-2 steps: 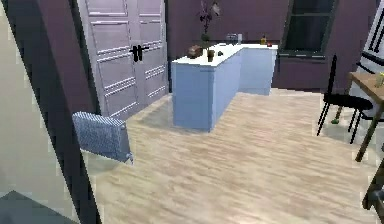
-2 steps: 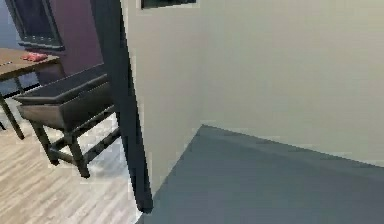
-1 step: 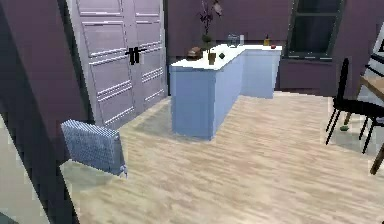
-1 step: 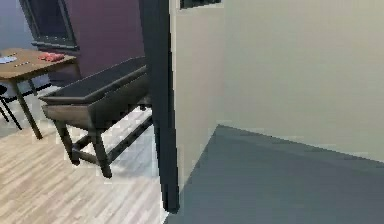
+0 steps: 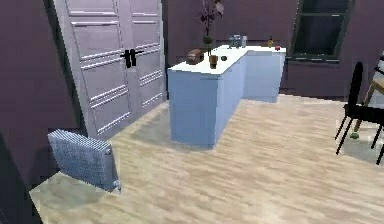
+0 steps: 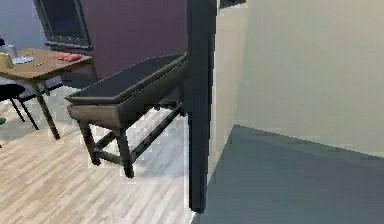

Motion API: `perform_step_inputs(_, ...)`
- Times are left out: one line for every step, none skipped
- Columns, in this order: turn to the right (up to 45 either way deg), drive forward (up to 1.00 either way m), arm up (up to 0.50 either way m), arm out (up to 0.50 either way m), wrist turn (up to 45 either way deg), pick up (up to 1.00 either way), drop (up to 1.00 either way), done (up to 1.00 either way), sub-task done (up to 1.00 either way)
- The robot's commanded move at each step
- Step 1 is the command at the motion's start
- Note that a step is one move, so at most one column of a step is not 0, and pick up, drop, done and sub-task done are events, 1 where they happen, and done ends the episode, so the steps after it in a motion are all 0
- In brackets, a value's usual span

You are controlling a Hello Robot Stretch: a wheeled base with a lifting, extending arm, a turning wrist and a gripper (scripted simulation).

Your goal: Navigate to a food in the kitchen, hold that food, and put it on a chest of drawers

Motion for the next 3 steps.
perform_step_inputs(15.0, 0.00, 0.00, 0.00, 0.0, 0.00, 0.00, 0.00, 0.00)
perform_step_inputs(0.0, 1.00, 0.00, 0.00, 0.0, 0.00, 0.00, 0.00, 0.00)
perform_step_inputs(3.0, 0.00, 0.00, 0.00, 0.0, 0.00, 0.00, 0.00, 0.00)
